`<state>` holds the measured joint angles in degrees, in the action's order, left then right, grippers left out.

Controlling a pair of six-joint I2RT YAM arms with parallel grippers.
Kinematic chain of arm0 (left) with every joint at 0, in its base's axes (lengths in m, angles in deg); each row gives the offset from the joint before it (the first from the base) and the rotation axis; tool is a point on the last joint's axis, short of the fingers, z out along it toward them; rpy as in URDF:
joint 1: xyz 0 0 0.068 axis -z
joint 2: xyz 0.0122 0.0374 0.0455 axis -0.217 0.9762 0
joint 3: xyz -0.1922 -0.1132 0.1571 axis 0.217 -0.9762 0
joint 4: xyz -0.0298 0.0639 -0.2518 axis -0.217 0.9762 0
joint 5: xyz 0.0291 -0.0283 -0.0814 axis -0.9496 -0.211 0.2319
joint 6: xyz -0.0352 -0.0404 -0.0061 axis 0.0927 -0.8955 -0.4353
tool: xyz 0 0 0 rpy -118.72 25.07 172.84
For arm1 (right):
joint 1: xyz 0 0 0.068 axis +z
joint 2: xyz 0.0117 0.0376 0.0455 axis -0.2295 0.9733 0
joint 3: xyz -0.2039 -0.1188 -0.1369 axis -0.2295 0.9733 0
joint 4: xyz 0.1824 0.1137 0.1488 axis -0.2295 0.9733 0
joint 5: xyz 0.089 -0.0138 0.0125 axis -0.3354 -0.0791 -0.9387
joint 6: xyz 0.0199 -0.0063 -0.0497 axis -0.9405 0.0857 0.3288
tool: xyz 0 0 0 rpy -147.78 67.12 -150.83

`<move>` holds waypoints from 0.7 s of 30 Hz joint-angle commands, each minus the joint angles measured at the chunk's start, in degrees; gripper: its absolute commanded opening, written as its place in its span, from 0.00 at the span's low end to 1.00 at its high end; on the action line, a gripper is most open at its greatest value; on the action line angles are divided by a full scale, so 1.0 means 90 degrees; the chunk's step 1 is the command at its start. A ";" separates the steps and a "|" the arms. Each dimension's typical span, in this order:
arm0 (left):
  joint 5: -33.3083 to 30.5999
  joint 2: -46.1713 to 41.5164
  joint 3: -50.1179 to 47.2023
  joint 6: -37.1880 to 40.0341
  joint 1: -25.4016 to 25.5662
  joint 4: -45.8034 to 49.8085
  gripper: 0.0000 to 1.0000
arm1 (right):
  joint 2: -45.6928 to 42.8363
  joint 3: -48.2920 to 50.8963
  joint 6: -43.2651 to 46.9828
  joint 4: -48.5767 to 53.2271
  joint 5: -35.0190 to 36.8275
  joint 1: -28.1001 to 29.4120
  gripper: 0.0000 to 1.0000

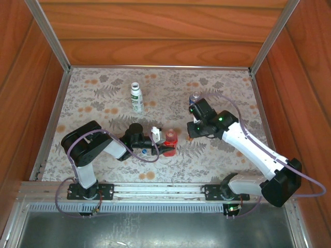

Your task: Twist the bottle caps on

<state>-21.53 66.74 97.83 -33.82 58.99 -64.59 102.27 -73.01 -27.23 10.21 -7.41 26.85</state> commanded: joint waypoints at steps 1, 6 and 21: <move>0.0185 0.0098 -0.0007 0.0018 -0.0060 -0.0211 0.53 | 0.0189 -0.0507 0.0339 0.0642 -0.0153 0.0035 0.41; 0.0183 0.0127 -0.0009 0.0034 -0.0058 -0.0207 0.53 | 0.0360 -0.0965 0.0554 0.0855 -0.0208 0.0052 0.41; 0.0137 0.0047 -0.0257 -0.0001 -0.0445 -0.0205 0.53 | -0.0135 0.1413 -0.0193 -0.0828 -0.0676 0.0235 0.55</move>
<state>-21.13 67.20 97.35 -33.82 56.95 -65.70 103.58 -64.24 -25.98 7.94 -10.91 27.46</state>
